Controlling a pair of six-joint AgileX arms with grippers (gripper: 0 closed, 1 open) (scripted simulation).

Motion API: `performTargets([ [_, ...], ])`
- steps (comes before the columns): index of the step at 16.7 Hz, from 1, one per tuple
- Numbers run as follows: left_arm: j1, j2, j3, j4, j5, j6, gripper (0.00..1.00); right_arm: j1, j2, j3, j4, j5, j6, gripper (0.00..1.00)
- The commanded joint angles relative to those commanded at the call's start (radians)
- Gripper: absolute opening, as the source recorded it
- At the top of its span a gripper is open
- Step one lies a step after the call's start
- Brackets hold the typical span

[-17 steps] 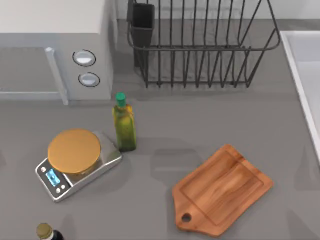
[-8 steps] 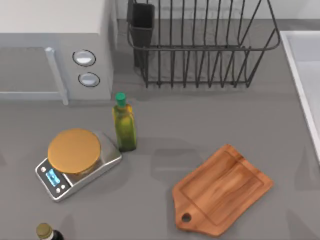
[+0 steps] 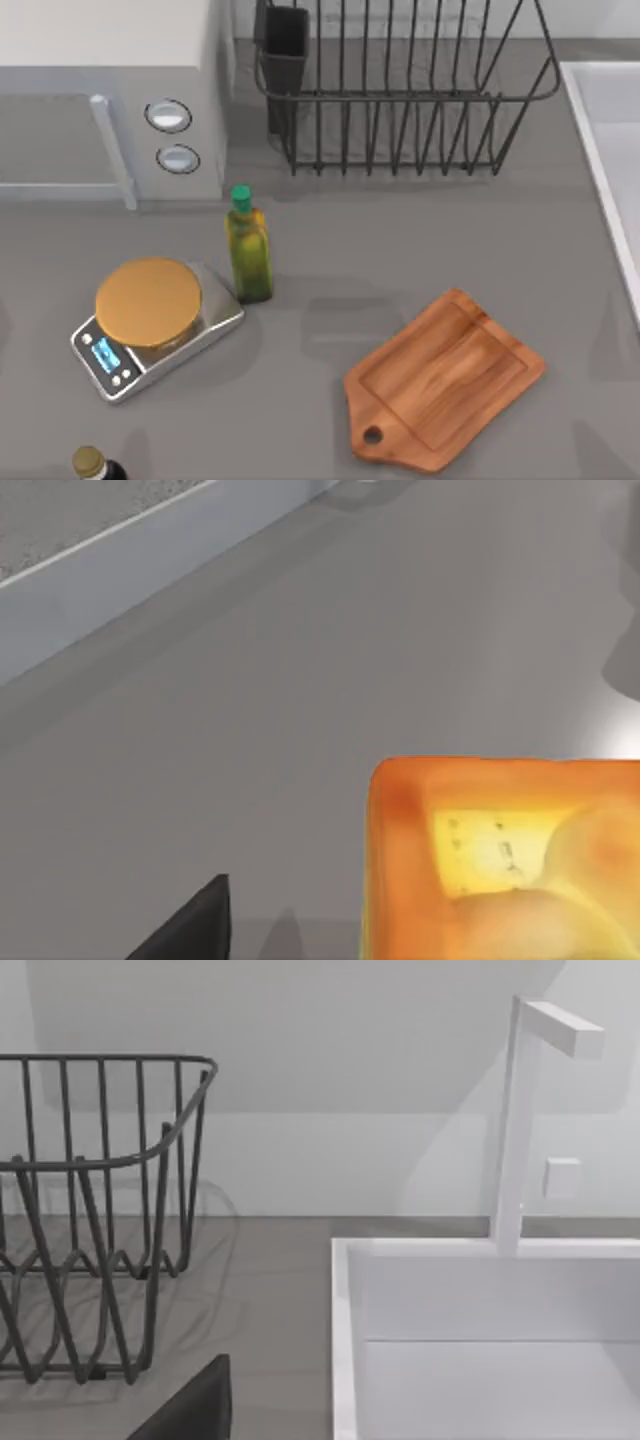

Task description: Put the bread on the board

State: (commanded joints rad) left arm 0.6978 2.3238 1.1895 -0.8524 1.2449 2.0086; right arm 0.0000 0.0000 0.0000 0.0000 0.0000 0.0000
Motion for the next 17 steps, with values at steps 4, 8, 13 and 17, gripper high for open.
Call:
performTargets([
  [4,0.000,0.000,0.000,0.000,0.000,0.000,0.85,0.000,0.000,0.000,0.000,0.000,0.000,1.00],
  [8,0.000,0.000,0.000,0.000,0.000,0.000,0.55,0.000,0.000,0.000,0.000,0.000,0.000,1.00],
  [13,0.000,0.000,0.000,0.000,0.000,0.000,0.17,0.000,0.000,0.000,0.000,0.000,0.000,1.00],
  [17,0.000,0.000,0.000,0.000,0.000,0.000,0.00,0.000,0.000,0.000,0.000,0.000,0.000,1.00],
])
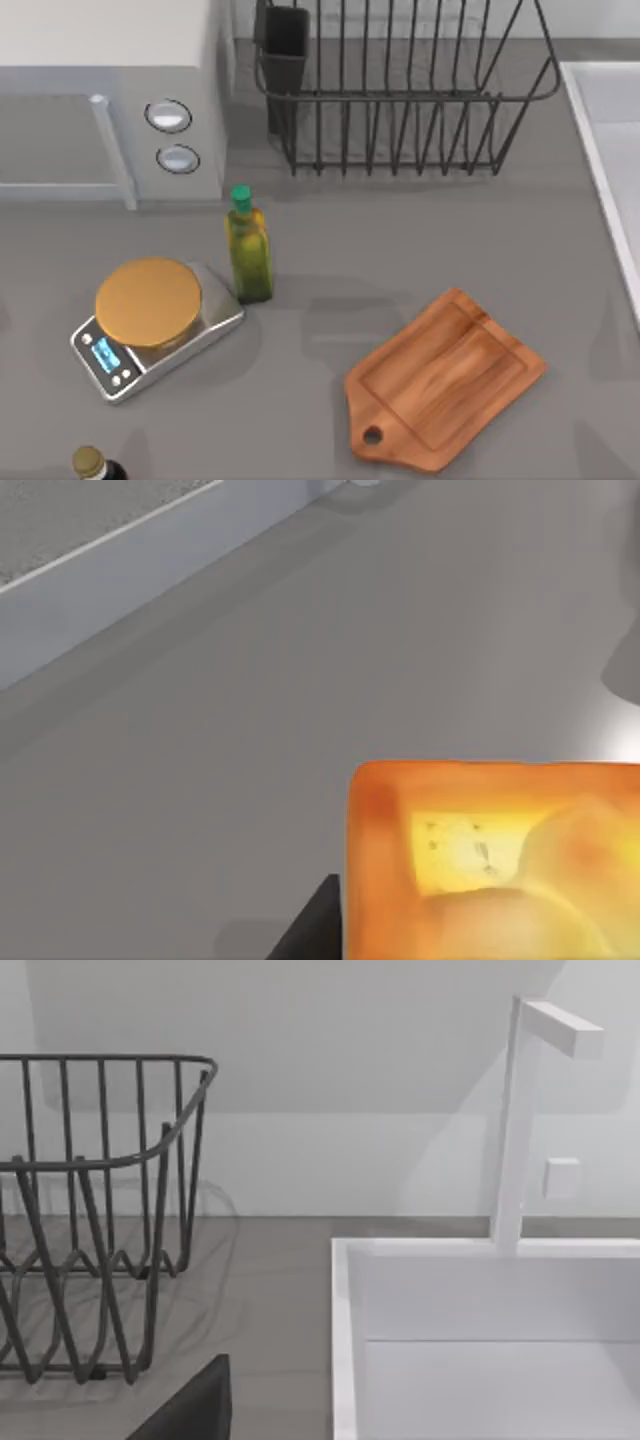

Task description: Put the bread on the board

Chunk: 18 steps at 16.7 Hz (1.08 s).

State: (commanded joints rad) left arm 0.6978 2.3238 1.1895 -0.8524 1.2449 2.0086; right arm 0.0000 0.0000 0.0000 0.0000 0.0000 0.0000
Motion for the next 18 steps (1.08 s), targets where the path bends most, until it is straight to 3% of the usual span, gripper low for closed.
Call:
performTargets([
  [9,0.000,-0.016,0.004,-0.015,-0.003,0.000,0.00,0.000,0.000,0.000,0.000,0.000,0.000,1.00],
  [18,-0.001,-0.251,0.061,-0.303,-0.001,-0.011,0.00,0.000,0.000,0.000,0.000,0.000,0.000,1.00],
])
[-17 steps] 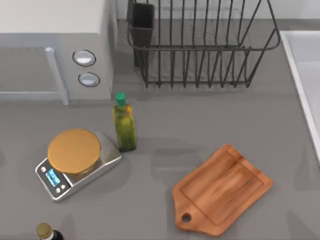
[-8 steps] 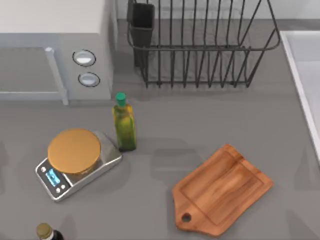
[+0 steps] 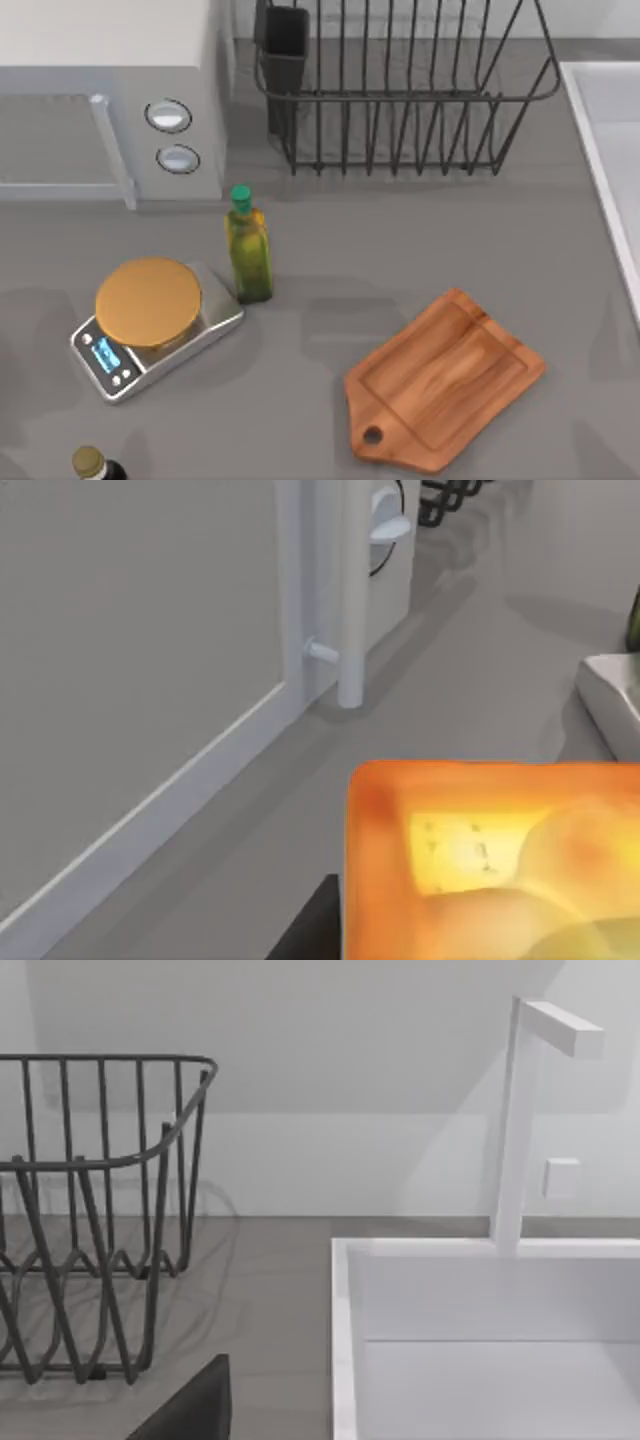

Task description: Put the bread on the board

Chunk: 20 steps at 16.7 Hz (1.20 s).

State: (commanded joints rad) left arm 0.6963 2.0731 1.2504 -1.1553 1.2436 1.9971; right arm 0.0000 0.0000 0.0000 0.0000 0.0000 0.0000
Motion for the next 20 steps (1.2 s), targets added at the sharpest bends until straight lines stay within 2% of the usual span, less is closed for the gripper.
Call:
performTargets([
  [6,-0.005,-0.011,-0.001,0.000,-0.004,-0.008,0.00,0.000,0.000,0.000,0.000,0.000,0.000,1.00],
  [10,-0.120,-0.105,-0.029,0.045,-0.084,-0.143,0.00,0.000,0.000,0.000,0.000,0.000,0.000,1.00],
  [15,-0.430,-0.303,-0.077,0.175,-0.300,-0.542,0.00,0.000,0.000,0.000,0.000,0.000,0.000,1.00],
  [20,-0.826,-0.467,-0.080,0.385,-0.612,-1.106,0.00,0.000,0.000,0.000,0.000,0.000,0.000,1.00],
])
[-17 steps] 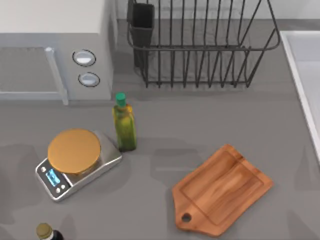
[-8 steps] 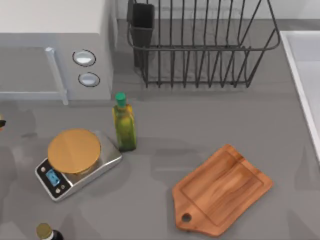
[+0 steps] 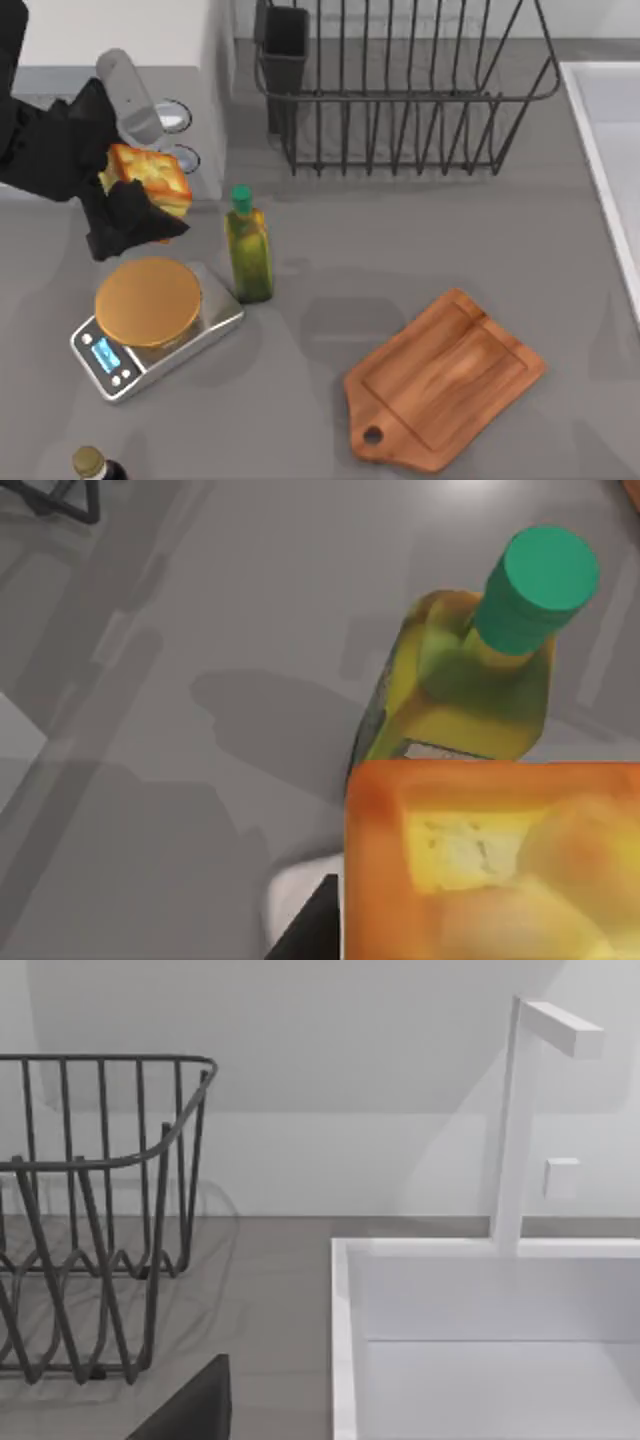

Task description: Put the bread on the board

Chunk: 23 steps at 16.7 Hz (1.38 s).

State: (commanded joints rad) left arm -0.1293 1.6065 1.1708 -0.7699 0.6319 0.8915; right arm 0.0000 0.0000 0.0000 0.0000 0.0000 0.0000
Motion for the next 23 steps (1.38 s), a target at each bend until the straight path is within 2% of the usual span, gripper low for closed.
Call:
performTargets([
  [6,-0.477,-0.042,0.049,0.307,-0.478,-0.729,0.00,0.000,0.000,0.000,0.000,0.000,0.000,1.00],
  [10,-0.764,0.035,0.073,0.495,-0.846,-1.169,0.00,0.000,0.000,0.000,0.000,0.000,0.000,1.00],
  [13,-0.946,0.140,0.072,0.604,-1.134,-1.445,0.00,0.000,0.000,0.000,0.000,0.000,0.000,1.00],
  [16,-1.095,0.270,0.050,0.680,-1.411,-1.663,0.00,0.000,0.000,0.000,0.000,0.000,0.000,1.00],
  [19,-1.204,0.404,0.011,0.723,-1.650,-1.819,0.00,0.000,0.000,0.000,0.000,0.000,0.000,1.00],
  [21,-1.255,0.483,-0.016,0.737,-1.774,-1.890,0.00,0.000,0.000,0.000,0.000,0.000,0.000,1.00],
  [23,-1.286,0.540,-0.038,0.743,-1.854,-1.932,0.00,0.000,0.000,0.000,0.000,0.000,0.000,1.00],
])
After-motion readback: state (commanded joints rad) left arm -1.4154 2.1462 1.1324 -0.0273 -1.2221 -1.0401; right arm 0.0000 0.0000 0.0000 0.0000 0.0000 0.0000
